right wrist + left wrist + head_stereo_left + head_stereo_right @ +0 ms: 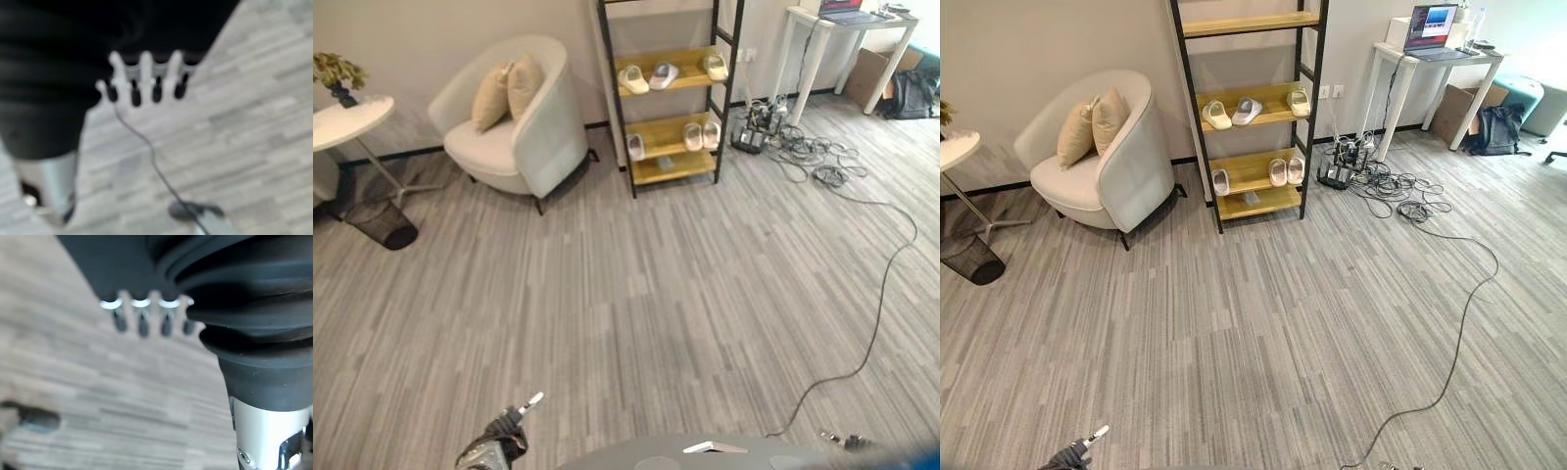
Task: Arrange the slippers neatly on the shoe rack.
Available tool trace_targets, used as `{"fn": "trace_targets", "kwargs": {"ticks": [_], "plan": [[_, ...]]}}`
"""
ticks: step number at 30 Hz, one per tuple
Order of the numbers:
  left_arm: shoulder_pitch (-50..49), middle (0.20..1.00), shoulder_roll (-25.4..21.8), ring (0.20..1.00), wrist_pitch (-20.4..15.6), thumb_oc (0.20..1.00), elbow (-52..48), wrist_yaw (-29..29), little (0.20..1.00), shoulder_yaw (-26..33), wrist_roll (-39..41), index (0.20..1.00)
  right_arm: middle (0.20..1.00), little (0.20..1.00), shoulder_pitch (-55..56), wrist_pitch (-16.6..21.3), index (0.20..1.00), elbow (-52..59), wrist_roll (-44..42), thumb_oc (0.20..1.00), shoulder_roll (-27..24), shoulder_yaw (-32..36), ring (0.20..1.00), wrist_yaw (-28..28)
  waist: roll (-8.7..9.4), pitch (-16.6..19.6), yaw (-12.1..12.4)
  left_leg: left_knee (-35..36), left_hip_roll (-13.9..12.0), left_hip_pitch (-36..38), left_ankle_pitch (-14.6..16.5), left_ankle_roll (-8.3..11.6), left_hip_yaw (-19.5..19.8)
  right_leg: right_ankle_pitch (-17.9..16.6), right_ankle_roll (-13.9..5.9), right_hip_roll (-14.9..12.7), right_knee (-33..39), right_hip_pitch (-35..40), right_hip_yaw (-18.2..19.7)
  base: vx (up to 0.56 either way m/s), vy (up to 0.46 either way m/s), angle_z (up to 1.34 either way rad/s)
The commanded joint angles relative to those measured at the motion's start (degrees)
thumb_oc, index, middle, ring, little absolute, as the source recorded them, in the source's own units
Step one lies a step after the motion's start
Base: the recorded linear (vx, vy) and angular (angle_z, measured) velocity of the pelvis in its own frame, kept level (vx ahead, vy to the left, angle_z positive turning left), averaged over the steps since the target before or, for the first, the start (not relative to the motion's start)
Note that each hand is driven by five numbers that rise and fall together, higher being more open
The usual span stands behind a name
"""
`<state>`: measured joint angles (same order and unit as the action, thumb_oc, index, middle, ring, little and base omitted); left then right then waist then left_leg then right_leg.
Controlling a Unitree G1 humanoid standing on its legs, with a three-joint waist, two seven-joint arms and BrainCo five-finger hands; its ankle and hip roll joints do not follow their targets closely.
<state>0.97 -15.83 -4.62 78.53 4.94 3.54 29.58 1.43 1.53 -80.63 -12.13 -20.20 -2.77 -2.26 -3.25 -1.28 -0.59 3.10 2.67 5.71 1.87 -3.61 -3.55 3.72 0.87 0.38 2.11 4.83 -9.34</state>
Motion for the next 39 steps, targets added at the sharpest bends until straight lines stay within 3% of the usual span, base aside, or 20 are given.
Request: {"fn": "trace_targets", "kwargs": {"ticks": [1, 4, 12, 16, 24, 27, 28, 30, 32, 36, 39], "plan": [[0.5, 1.000, -2.0, 1.000, -1.1, 1.000, 4.0, 0.1, 1.000, 0.6, -3.7, 1.000, 1.000, 1.000, 0.1, 0.5, 1.000, -2.6, -0.8, 1.000, -0.1, -1.6, 1.000, 0.0, 3.40, 1.7, -0.3, 1.9, -3.4, -1.3, -0.1, 6.05, 2.2, -3.2, -8.91, -7.8, 2.9, 1.1, 0.8, 0.00, 0.000, 0.00], [0.1, 1.000, -0.7, 1.000, -0.8, 1.000, 4.1, 0.9, 1.000, -0.5, -4.3, 1.000, 1.000, 1.000, 1.1, 0.1, 1.000, -2.8, 0.0, 1.000, 0.9, -2.5, 1.000, -0.4, 3.36, 1.6, -0.5, 1.9, -3.5, -1.1, -0.1, 6.09, 2.0, -3.0, -8.86, -7.7, 2.9, 1.3, 0.8, 0.01, -0.012, -0.01], [0.7, 1.000, 1.9, 1.000, -0.6, 1.000, 4.0, 0.6, 1.000, -9.5, -17.5, 1.000, 1.000, 1.000, 2.3, -1.3, 1.000, -2.3, 7.8, 1.000, 3.8, -8.6, 1.000, -1.0, 3.21, 0.8, -1.6, 1.9, -3.8, -0.2, 0.2, 5.94, 1.8, -2.9, -8.35, -7.7, 2.9, 2.1, 1.1, 0.02, -0.030, -0.03], [2.1, 1.000, 2.6, 1.000, -0.4, 1.000, 3.0, -0.4, 1.000, -13.1, -20.6, 1.000, 1.000, 1.000, 1.9, -1.4, 1.000, -1.0, 6.2, 1.000, 4.5, -7.9, 1.000, -0.8, 2.78, -0.1, -2.6, 1.9, -4.2, -0.2, -0.3, 6.41, 0.8, -2.4, -7.81, -7.3, 1.5, 1.8, 1.0, 0.01, -0.074, 0.00], [3.3, 1.000, 3.8, 1.000, -0.5, 1.000, 0.5, 0.2, 1.000, -15.4, -19.4, 1.000, 1.000, 1.000, 1.3, -1.1, 1.000, 0.2, 5.3, 1.000, 5.0, -9.3, 1.000, -1.4, 2.37, -0.9, -3.0, 1.9, -6.8, 0.7, -1.6, 7.65, 0.9, -0.4, -6.00, -5.4, -0.1, 1.4, 1.7, 0.04, -0.171, -0.01], [4.3, 1.000, 4.2, 1.000, -0.8, 1.000, -1.3, -0.3, 1.000, -16.5, -18.0, 1.000, 1.000, 1.000, 1.3, -1.3, 1.000, -0.4, 5.3, 1.000, 4.6, -9.2, 1.000, -1.4, 2.23, -2.3, -3.2, -2.2, -8.0, -1.3, -1.4, 8.42, 1.4, 0.8, -4.73, -4.5, -1.6, 1.0, 2.0, -0.02, -0.197, -0.09], [4.9, 1.000, 4.0, 1.000, -1.4, 1.000, -2.3, -1.2, 1.000, -16.8, -16.9, 1.000, 1.000, 1.000, 1.3, -1.3, 1.000, -1.0, 4.2, 1.000, 4.4, -8.2, 1.000, -1.2, 2.75, -3.3, -3.4, -7.1, -8.2, -3.8, -1.0, 9.16, 1.3, 1.3, -4.04, -4.5, -1.7, 1.1, 1.8, 0.01, -0.173, -0.03], [5.7, 1.000, 3.8, 1.000, -1.9, 1.000, -3.2, -2.8, 1.000, -16.7, -15.9, 1.000, 1.000, 1.000, 1.8, -1.4, 1.000, -1.9, 2.8, 1.000, 3.8, -6.9, 1.000, -1.1, 3.55, -4.2, -3.1, -12.5, -7.5, -7.3, -1.3, 9.58, -0.1, 1.6, -3.39, -5.0, -1.3, 2.0, 0.6, 0.06, -0.168, 0.15], [6.0, 1.000, 4.0, 1.000, -2.2, 1.000, -3.7, -2.7, 1.000, -16.3, -14.8, 1.000, 1.000, 1.000, 2.3, -1.4, 1.000, -2.1, 3.3, 1.000, 3.4, -7.3, 1.000, -1.1, 3.50, -4.8, -2.4, -13.6, -4.9, -10.7, -1.3, 8.50, -0.9, 1.9, -3.51, -5.4, -0.9, 2.7, -0.1, 0.12, -0.060, 0.22], [4.4, 1.000, 4.0, 1.000, -1.7, 1.000, -1.8, -1.9, 1.000, -15.5, -15.8, 1.000, 1.000, 1.000, 2.0, -1.5, 1.000, -2.2, 3.6, 1.000, 2.1, -6.6, 1.000, -0.4, 2.17, -4.8, -0.6, -6.5, -2.3, -16.4, -4.1, 7.47, -3.3, 2.6, -4.44, -4.3, 0.4, 4.8, 1.1, 0.24, 0.016, 0.21], [2.1, 1.000, 3.5, 1.000, -1.4, 1.000, 0.8, -1.8, 1.000, -13.1, -15.0, 1.000, 1.000, 1.000, 1.3, -1.0, 1.000, -2.1, 3.7, 1.000, 2.1, -6.3, 1.000, 0.0, 1.69, -4.7, 1.9, -2.6, -1.4, -18.4, -7.2, 7.34, -0.4, 4.6, -4.76, -2.9, 0.3, 7.0, 3.9, 0.38, 0.038, -0.50]]}}
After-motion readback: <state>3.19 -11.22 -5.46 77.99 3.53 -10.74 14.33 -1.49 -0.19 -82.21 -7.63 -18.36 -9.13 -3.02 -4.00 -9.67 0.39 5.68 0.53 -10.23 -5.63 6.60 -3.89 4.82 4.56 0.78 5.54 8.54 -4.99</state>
